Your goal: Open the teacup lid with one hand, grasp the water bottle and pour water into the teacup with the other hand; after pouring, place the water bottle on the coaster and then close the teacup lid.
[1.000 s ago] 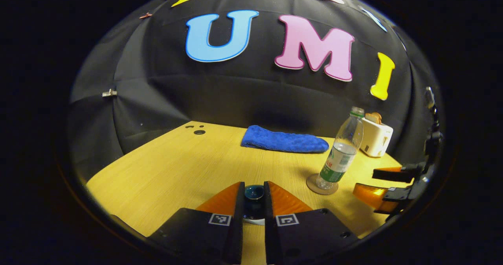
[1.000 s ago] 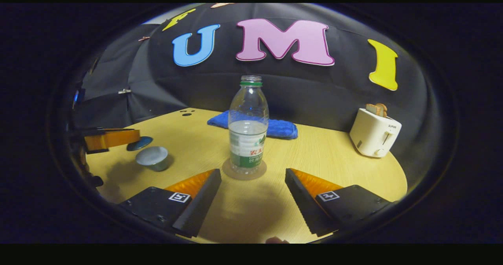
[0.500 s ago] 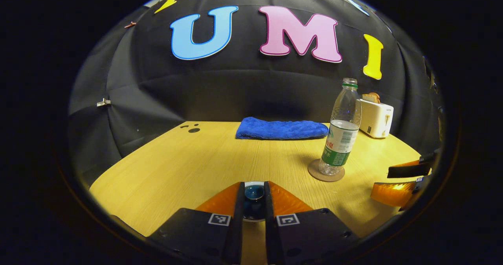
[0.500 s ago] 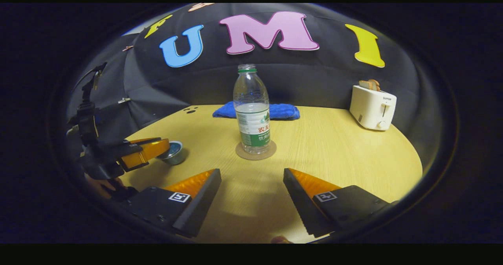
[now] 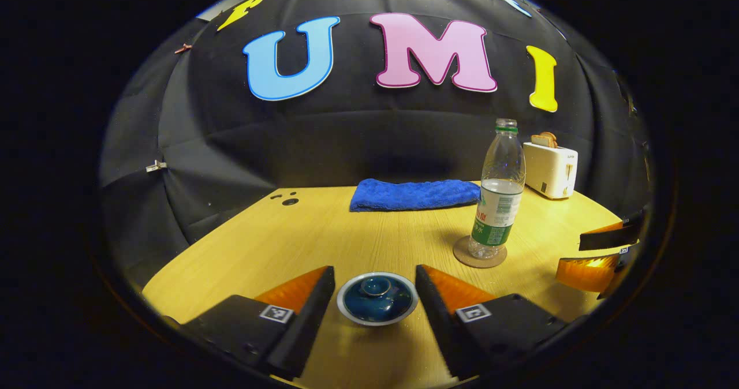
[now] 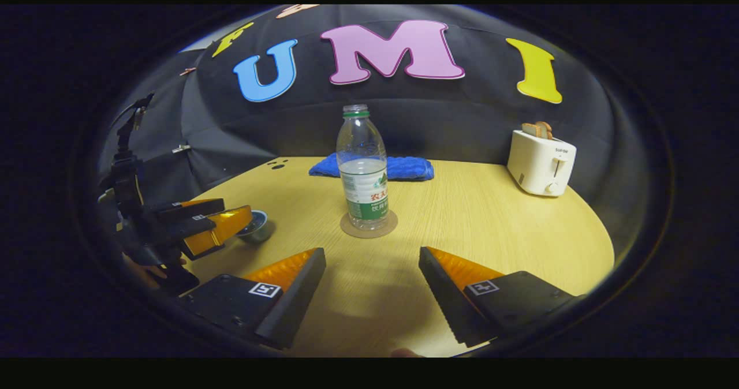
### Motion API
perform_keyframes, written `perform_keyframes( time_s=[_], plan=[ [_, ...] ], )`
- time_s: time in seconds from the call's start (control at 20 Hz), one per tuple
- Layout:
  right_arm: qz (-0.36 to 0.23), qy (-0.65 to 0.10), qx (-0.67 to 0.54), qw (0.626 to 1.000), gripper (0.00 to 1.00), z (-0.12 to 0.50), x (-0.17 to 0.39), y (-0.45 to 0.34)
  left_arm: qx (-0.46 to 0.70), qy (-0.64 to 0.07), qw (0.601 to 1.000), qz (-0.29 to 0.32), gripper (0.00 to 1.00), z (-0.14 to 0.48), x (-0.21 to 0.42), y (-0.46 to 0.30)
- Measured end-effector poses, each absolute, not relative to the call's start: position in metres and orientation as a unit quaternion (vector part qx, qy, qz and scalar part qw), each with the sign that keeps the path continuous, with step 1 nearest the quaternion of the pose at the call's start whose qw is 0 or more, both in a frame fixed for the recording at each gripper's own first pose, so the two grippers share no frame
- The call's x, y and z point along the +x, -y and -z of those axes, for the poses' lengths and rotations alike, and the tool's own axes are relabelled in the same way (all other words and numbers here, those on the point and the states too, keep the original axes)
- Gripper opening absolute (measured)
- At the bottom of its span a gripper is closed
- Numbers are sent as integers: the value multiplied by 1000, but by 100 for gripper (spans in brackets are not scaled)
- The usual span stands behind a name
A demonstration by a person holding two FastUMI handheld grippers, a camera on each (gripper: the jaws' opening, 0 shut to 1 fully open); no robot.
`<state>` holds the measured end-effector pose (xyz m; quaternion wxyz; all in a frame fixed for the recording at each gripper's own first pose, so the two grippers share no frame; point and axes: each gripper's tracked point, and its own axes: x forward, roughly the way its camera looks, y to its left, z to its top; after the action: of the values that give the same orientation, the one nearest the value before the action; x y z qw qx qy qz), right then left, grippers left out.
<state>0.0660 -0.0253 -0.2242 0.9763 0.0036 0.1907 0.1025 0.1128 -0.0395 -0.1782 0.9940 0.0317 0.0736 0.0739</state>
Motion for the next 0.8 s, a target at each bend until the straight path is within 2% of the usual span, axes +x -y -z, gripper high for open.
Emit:
perform_keyframes(
  time_s=[0.05, 0.1, 0.15, 0.2, 0.3, 0.35, 0.4, 0.45, 0.8],
  plan=[
    [-103, -187, 2, 977, 100, 216, 65, 28, 34, -73, 994, -76, 87, 169, 106, 40],
    [-103, -181, -1, 978, 95, 205, 63, 30, 34, -69, 994, -75, 98, 157, 99, 41],
    [-102, -172, -7, 980, 95, 193, 62, 35, 33, -64, 995, -75, 97, 142, 90, 43],
    [-101, -162, -12, 982, 100, 179, 60, 40, 34, -56, 995, -69, 97, 126, 81, 48],
    [-97, -139, -15, 985, 100, 150, 53, 50, 42, -40, 996, -62, 97, 89, 60, 55],
    [-97, -127, -15, 987, 95, 133, 49, 55, 46, -28, 997, -63, 97, 68, 48, 59],
    [-95, -114, -16, 989, 95, 115, 44, 59, 46, -14, 997, -62, 97, 48, 38, 64],
    [-93, -101, -17, 990, 100, 99, 39, 65, 41, -1, 997, -61, 97, 29, 28, 69],
    [-66, -8, -39, 997, 100, 3, -15, 97, 26, 69, 996, -47, 97, -66, -32, 103]
  ],
)
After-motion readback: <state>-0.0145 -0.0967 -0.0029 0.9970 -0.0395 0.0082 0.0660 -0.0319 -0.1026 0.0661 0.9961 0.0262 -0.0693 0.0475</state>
